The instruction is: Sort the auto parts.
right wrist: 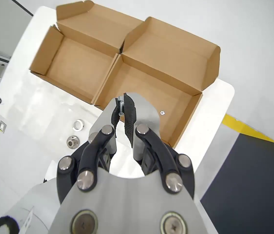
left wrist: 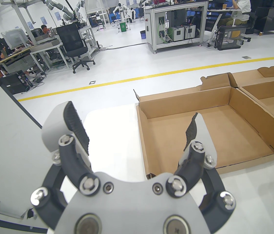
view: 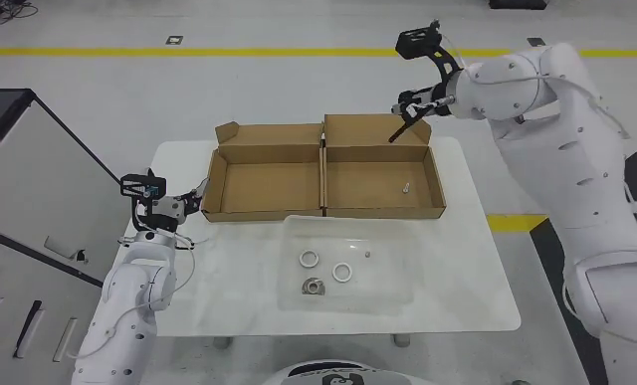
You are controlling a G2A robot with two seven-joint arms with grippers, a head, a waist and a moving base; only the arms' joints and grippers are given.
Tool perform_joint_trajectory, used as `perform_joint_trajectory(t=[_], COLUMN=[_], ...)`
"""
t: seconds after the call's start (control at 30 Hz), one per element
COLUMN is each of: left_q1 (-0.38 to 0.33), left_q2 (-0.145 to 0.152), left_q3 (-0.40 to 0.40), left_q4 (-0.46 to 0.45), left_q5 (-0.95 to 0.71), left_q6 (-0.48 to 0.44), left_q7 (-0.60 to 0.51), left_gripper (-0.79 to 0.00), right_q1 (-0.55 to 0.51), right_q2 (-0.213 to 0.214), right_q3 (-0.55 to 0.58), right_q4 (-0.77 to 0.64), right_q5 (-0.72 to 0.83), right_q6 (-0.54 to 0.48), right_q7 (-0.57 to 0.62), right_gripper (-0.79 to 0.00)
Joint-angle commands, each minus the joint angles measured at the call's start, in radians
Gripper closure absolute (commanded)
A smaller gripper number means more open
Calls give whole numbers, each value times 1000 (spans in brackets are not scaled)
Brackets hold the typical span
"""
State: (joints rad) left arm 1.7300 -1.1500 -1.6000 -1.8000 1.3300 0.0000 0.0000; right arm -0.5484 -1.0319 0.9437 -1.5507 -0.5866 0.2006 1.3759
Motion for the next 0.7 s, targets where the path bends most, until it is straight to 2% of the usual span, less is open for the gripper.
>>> perform_joint_trajectory(t=[0.0,0.37,0.67], left_q1=[0,0,0], left_q2=[0,0,0], left_q3=[0,0,0], left_q4=[0,0,0], left_q5=[0,0,0], left_q6=[0,0,0], left_q7=[0,0,0], left_gripper=[-785,-785,-785], right_q1=[7,5,16], right_q2=[-8,-59,-97], right_q3=[-37,-198,-279], right_q4=[31,174,303], right_q5=[-17,-29,-61], right_q6=[-4,-21,-41], right_q7=[-5,-33,-53], right_gripper=[0,0,0])
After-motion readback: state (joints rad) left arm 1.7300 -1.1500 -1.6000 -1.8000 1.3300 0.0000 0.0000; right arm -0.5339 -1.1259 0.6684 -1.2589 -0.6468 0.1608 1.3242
